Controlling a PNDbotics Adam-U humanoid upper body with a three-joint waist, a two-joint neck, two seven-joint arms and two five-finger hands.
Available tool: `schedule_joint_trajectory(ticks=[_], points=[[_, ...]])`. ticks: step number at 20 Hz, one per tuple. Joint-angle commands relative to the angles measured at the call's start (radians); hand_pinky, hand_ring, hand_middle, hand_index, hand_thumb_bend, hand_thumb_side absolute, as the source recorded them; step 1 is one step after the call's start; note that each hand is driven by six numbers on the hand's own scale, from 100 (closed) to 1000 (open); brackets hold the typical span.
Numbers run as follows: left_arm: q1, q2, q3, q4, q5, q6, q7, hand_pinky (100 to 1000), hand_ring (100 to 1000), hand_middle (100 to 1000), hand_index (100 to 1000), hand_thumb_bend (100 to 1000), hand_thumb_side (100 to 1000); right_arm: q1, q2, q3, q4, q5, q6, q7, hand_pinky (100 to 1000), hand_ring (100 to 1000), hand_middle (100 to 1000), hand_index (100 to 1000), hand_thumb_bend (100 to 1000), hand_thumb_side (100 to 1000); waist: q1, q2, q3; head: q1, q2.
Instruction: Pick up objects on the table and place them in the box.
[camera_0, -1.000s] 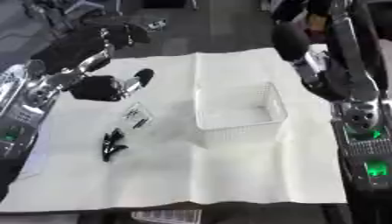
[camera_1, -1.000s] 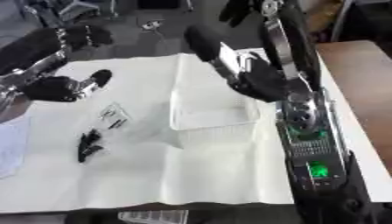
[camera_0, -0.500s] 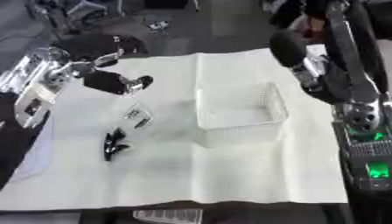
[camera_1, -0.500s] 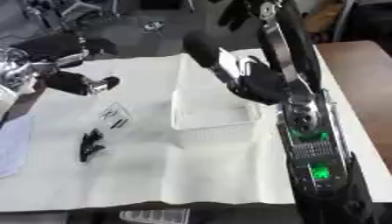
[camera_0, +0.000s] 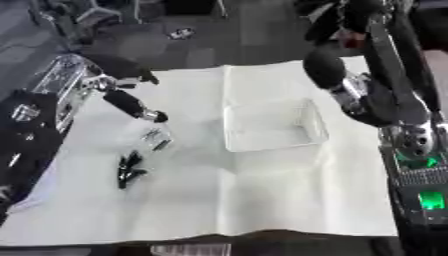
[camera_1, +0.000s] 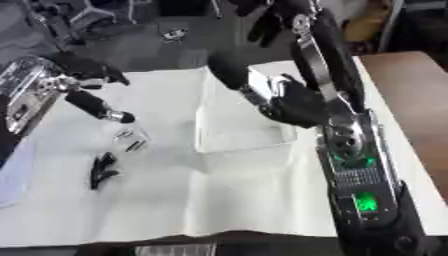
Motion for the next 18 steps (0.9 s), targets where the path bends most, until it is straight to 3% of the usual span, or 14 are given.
schedule_joint_trajectory(ticks=[1, 3, 11, 18], points=[[-0.033, -0.008, 0.029, 0.058, -0.088, -0.002, -0.013, 908, 963, 978, 1000, 674, 1000, -0.015, 0.007, 0.002, -0.007, -0.005, -0.002, 0.011, 458, 509, 625, 770, 736, 1000, -0.003, -0.013, -0.002, -0.006, -0.017], [-0.038, -0.021, 0.032, 0.086, -0.14, -0.007, -0.02, 921, 984, 989, 1000, 710, 1000, -0.016, 0.008, 0.003, -0.007, -0.006, -0.004, 0.013, 458, 509, 625, 770, 735, 1000, -0.002, -0.013, -0.003, -0.003, -0.018], [-0.044, -0.053, 0.053, 0.134, -0.217, -0.024, -0.002, 908, 980, 986, 1000, 550, 1000, -0.018, 0.01, 0.006, -0.007, -0.012, -0.009, 0.024, 458, 509, 624, 770, 739, 1000, -0.003, -0.011, -0.008, 0.008, -0.013], [-0.046, -0.072, 0.065, 0.171, -0.25, -0.02, -0.026, 895, 1000, 997, 1000, 545, 1000, -0.021, 0.012, 0.006, -0.007, -0.014, -0.012, 0.034, 457, 509, 623, 770, 743, 1000, -0.004, -0.007, -0.012, 0.013, -0.02]])
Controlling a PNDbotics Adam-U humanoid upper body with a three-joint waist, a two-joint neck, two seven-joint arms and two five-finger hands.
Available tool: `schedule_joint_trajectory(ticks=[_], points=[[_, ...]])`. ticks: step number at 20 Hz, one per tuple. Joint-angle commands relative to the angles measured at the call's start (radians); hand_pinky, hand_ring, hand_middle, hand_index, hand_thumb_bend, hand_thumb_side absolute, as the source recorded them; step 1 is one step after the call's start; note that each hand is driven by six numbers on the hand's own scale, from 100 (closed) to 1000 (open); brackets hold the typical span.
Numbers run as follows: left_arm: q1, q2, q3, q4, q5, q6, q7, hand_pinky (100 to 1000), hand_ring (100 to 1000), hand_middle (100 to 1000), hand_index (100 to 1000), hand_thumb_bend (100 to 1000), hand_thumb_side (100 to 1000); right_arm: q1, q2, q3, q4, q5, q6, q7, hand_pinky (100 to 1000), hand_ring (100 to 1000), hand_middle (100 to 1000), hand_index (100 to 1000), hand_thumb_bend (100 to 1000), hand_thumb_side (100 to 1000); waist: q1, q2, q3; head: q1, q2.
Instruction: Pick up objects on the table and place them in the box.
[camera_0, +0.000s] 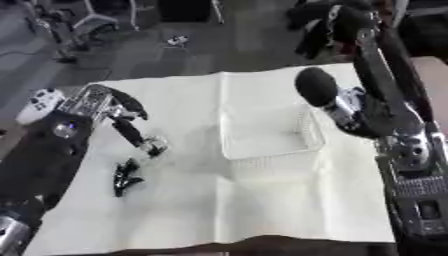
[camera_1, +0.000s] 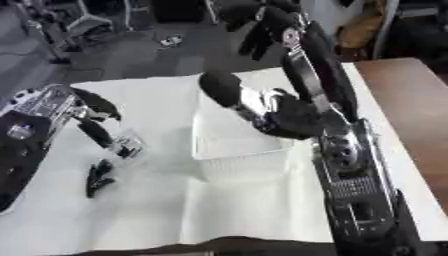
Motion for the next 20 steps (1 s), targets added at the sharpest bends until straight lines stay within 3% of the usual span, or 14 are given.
schedule_joint_trajectory(ticks=[1, 6, 20], points=[[-0.029, 0.007, 0.015, 0.006, -0.019, 0.0, -0.014, 901, 1000, 998, 1000, 546, 1000, -0.021, 0.008, 0.0, -0.007, -0.004, -0.001, 0.007, 457, 508, 622, 770, 743, 1000, -0.003, -0.01, -0.002, 0.013, -0.011], [-0.028, -0.007, 0.018, 0.018, -0.022, -0.001, -0.022, 932, 1000, 1000, 1000, 504, 1000, -0.024, 0.011, 0.0, -0.007, -0.004, -0.003, 0.015, 456, 508, 620, 770, 752, 1000, -0.003, -0.007, -0.006, 0.019, -0.014], [-0.018, -0.037, 0.034, 0.068, -0.08, 0.017, -0.003, 939, 1000, 1000, 1000, 528, 1000, -0.032, 0.023, 0.001, -0.007, -0.002, -0.011, 0.025, 457, 507, 617, 769, 749, 1000, 0.0, 0.0, -0.017, 0.036, -0.023]])
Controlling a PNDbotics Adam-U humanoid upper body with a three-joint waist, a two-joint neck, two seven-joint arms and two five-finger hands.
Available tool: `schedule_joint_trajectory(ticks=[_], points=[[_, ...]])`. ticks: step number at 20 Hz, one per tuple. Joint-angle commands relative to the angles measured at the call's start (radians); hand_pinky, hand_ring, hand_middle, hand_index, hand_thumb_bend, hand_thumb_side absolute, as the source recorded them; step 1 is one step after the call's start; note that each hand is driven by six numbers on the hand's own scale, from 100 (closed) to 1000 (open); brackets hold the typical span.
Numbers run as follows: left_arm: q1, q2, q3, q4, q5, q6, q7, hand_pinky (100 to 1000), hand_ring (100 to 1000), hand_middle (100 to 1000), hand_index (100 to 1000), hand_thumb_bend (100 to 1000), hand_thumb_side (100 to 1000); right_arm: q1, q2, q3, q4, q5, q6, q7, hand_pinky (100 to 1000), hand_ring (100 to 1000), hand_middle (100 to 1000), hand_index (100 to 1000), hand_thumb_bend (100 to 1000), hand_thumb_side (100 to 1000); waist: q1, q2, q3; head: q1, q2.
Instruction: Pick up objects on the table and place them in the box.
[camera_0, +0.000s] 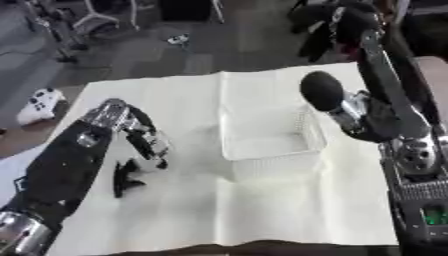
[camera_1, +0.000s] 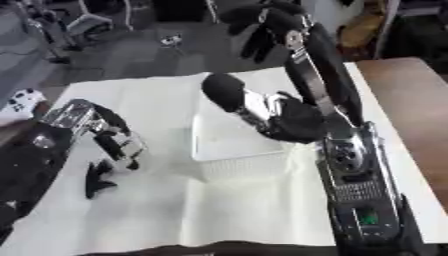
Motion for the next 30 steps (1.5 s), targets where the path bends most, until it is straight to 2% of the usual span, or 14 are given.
schedule_joint_trajectory(ticks=[1, 6, 9, 10, 11, 12, 13, 14, 16, 17, 19, 20, 21, 30], points=[[-0.017, 0.011, 0.019, 0.006, -0.024, 0.009, 0.011, 937, 1000, 1000, 1000, 537, 1000, -0.023, 0.006, 0.001, -0.007, -0.001, -0.003, 0.007, 457, 508, 617, 769, 749, 1000, -0.002, -0.009, -0.002, 0.012, -0.019], [-0.006, -0.002, 0.034, 0.026, -0.048, 0.027, 0.044, 893, 970, 967, 981, 450, 1000, -0.027, 0.008, 0.0, -0.007, -0.001, -0.007, 0.01, 458, 508, 614, 767, 746, 1000, -0.004, -0.005, -0.006, 0.01, -0.031], [0.009, -0.015, 0.042, 0.031, -0.048, 0.042, 0.093, 786, 864, 871, 927, 334, 995, -0.025, 0.011, 0.001, -0.007, -0.002, -0.007, 0.013, 457, 507, 611, 767, 747, 1000, -0.004, -0.005, -0.004, 0.012, -0.036], [0.013, -0.018, 0.044, 0.034, -0.048, 0.046, 0.108, 817, 891, 895, 939, 365, 1000, -0.026, 0.011, 0.001, -0.007, -0.003, -0.007, 0.014, 457, 507, 612, 768, 748, 1000, -0.004, -0.005, -0.004, 0.013, -0.038], [0.016, -0.02, 0.045, 0.036, -0.046, 0.051, 0.127, 663, 757, 775, 855, 153, 881, -0.026, 0.011, 0.001, -0.007, -0.003, -0.008, 0.013, 457, 506, 608, 767, 745, 1000, -0.004, -0.004, -0.004, 0.013, -0.04], [0.02, -0.022, 0.047, 0.036, -0.043, 0.058, 0.151, 613, 707, 735, 820, 100, 846, -0.027, 0.012, 0.0, -0.007, -0.004, -0.008, 0.012, 456, 505, 607, 766, 744, 1000, -0.004, -0.004, -0.004, 0.013, -0.04], [0.023, -0.024, 0.048, 0.039, -0.039, 0.064, 0.173, 513, 605, 640, 731, 100, 686, -0.029, 0.012, 0.0, -0.007, -0.004, -0.009, 0.011, 456, 504, 604, 765, 741, 1000, -0.004, -0.003, -0.005, 0.011, -0.04], [0.027, -0.026, 0.049, 0.043, -0.032, 0.069, 0.191, 468, 564, 598, 668, 100, 610, -0.029, 0.012, 0.0, -0.007, -0.005, -0.01, 0.009, 456, 504, 603, 765, 742, 1000, -0.005, -0.003, -0.005, 0.009, -0.041], [0.03, -0.027, 0.048, 0.049, -0.02, 0.074, 0.221, 386, 495, 527, 578, 100, 558, -0.03, 0.011, 0.001, -0.007, -0.008, -0.011, 0.009, 455, 503, 601, 765, 743, 1000, -0.005, -0.002, -0.005, 0.007, -0.042], [0.031, -0.026, 0.047, 0.046, -0.014, 0.074, 0.239, 261, 392, 411, 431, 100, 501, -0.029, 0.011, 0.001, -0.007, -0.008, -0.011, 0.009, 454, 502, 599, 765, 745, 1000, -0.005, -0.002, -0.005, 0.006, -0.043], [0.034, -0.021, 0.045, 0.034, -0.006, 0.074, 0.287, 145, 283, 295, 326, 100, 469, -0.029, 0.009, 0.0, -0.007, -0.009, -0.01, 0.01, 453, 502, 598, 765, 747, 1000, -0.006, -0.002, -0.004, 0.006, -0.043], [0.035, -0.018, 0.044, 0.03, -0.003, 0.073, 0.312, 100, 171, 174, 251, 100, 455, -0.027, 0.009, 0.0, -0.007, -0.01, -0.009, 0.011, 453, 501, 597, 764, 749, 1000, -0.005, -0.003, -0.003, 0.008, -0.039], [0.035, -0.015, 0.044, 0.024, 0.002, 0.072, 0.341, 100, 104, 106, 217, 100, 449, -0.025, 0.008, 0.001, -0.007, -0.011, -0.009, 0.013, 453, 501, 596, 764, 749, 1000, -0.005, -0.004, -0.002, 0.009, -0.036], [-0.016, 0.027, 0.036, -0.019, 0.041, 0.094, 0.462, 100, 100, 100, 182, 100, 463, -0.019, 0.001, 0.001, -0.007, -0.015, -0.009, 0.023, 454, 500, 591, 761, 747, 1000, -0.003, -0.012, 0.006, 0.013, -0.027]])
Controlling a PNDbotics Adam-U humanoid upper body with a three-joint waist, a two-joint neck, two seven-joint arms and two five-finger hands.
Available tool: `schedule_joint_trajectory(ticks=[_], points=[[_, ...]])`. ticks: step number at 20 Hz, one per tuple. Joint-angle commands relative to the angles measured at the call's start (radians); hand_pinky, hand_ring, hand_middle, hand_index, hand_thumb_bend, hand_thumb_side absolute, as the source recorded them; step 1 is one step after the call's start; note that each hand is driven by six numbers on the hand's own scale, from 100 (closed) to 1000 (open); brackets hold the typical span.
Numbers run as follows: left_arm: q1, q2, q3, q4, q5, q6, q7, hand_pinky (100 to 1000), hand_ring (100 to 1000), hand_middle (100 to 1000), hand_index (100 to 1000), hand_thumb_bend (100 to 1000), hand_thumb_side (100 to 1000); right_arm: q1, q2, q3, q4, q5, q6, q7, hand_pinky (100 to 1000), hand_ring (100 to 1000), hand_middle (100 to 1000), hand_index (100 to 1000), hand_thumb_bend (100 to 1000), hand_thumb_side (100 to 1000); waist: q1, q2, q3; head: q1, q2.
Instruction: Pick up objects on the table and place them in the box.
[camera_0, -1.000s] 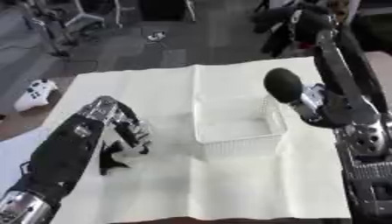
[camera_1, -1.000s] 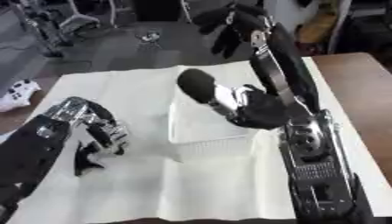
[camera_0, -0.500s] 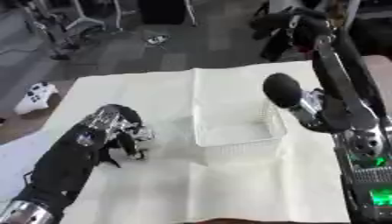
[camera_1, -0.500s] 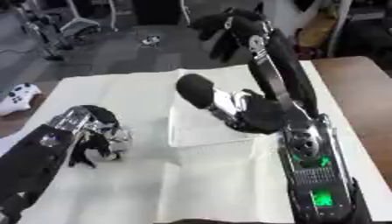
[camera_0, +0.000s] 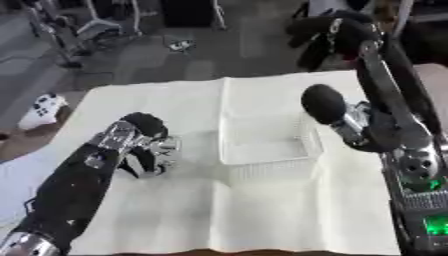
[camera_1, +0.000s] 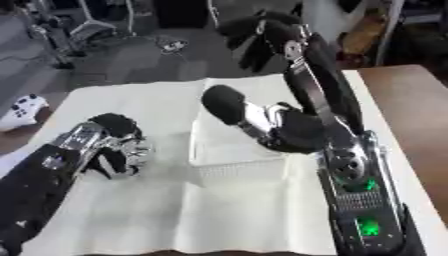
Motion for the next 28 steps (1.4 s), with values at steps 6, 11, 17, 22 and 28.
schedule_joint_trajectory(ticks=[6, 11, 17, 22, 28], points=[[-0.081, 0.058, -0.01, -0.093, 0.112, 0.001, 0.037, 100, 100, 100, 180, 100, 482, -0.007, -0.008, 0.002, -0.007, -0.005, -0.001, 0.014, 453, 499, 590, 760, 748, 1000, 0.001, -0.021, 0.004, 0.017, -0.002], [-0.111, 0.04, -0.056, -0.14, 0.205, -0.055, 0.117, 100, 100, 100, 179, 100, 495, -0.007, -0.005, 0.005, -0.007, -0.005, -0.004, 0.022, 454, 500, 590, 760, 748, 1000, 0.003, -0.024, 0.0, 0.023, 0.001], [-0.152, 0.005, -0.118, -0.176, 0.269, -0.147, 0.159, 100, 100, 100, 180, 100, 500, -0.009, 0.0, 0.008, -0.007, -0.006, -0.007, 0.026, 454, 500, 590, 760, 745, 1000, 0.006, -0.023, -0.009, 0.027, 0.0], [-0.179, -0.025, -0.148, -0.188, 0.286, -0.196, 0.18, 100, 100, 100, 181, 100, 498, -0.013, 0.007, 0.013, -0.007, -0.008, -0.012, 0.029, 454, 500, 590, 760, 742, 1000, 0.01, -0.02, -0.018, 0.031, -0.007], [-0.19, -0.058, -0.172, -0.179, 0.282, -0.259, 0.2, 100, 100, 100, 184, 100, 496, -0.017, 0.016, 0.017, -0.007, -0.009, -0.016, 0.029, 455, 500, 590, 760, 736, 1000, 0.013, -0.018, -0.029, 0.029, -0.016]])
